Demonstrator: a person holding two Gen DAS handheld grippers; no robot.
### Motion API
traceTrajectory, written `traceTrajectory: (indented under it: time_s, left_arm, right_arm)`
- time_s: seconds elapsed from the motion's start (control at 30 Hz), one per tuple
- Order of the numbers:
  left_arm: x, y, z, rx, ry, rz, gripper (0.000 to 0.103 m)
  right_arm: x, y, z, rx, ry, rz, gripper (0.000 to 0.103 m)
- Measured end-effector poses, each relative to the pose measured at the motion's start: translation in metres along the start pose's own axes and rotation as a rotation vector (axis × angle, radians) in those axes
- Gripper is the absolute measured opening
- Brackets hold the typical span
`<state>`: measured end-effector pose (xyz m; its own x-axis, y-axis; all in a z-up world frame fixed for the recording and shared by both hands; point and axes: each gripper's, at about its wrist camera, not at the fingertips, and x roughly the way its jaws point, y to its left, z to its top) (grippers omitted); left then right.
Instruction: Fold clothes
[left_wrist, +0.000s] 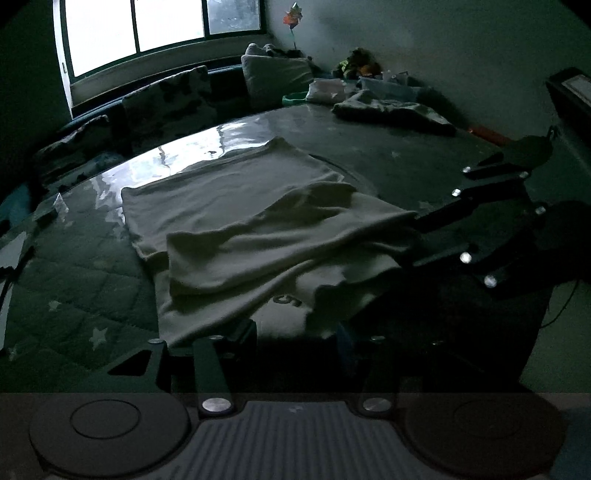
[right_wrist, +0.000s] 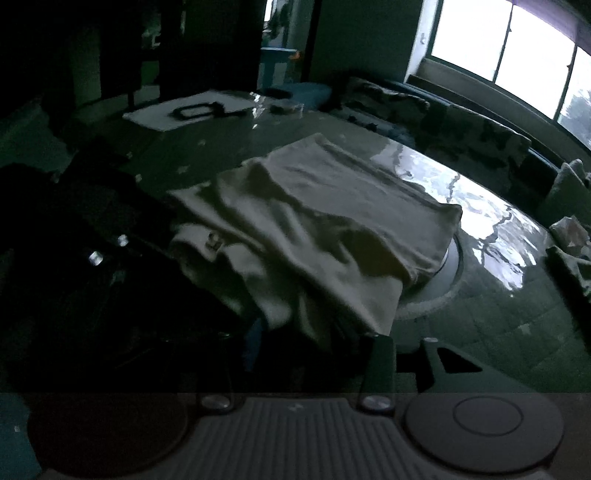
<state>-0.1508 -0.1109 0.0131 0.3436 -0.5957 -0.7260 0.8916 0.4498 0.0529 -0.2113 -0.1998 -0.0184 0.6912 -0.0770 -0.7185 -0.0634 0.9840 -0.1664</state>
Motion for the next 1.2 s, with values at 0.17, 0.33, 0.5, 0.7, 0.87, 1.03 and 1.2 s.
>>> traceTrajectory:
  time_s: [0.17,0.33,0.5,0.7,0.87,1.03,1.2]
  left_arm:
    - [0.003,0.002,0.005,-0.011,-0.001,0.023,0.013]
    - [-0.005,0.012,0.018,-0.025,-0.054,0.042,0.012]
    - [-0.001,0.025,0.037,-0.049,-0.081,0.044,0.012]
    - [0.007,0.035,0.048,-0.072,-0.078,0.024,0.012]
    - [0.005,0.037,0.042,-0.066,-0.068,0.018,0.016]
    - [-0.01,0.042,0.028,-0.046,-0.084,0.044,0.038]
    - [-0.023,0.042,0.009,0.017,-0.096,0.061,0.048]
  right_arm:
    - [-0.003,0.005,-0.007,-0.06,0.016,-0.01,0.043]
    - [-0.003,0.009,-0.012,-0.115,0.022,-0.021,0.043]
    - [0.002,0.013,-0.013,-0.184,-0.021,-0.054,0.043]
    - [0.014,0.023,-0.01,-0.263,-0.102,-0.088,0.043]
    - [0.027,0.021,-0.003,-0.265,-0.131,-0.088,0.039]
    - [0.028,0.006,0.006,-0.181,-0.124,-0.032,0.024]
    - [0.026,-0.014,0.017,-0.06,-0.109,0.036,0.021]
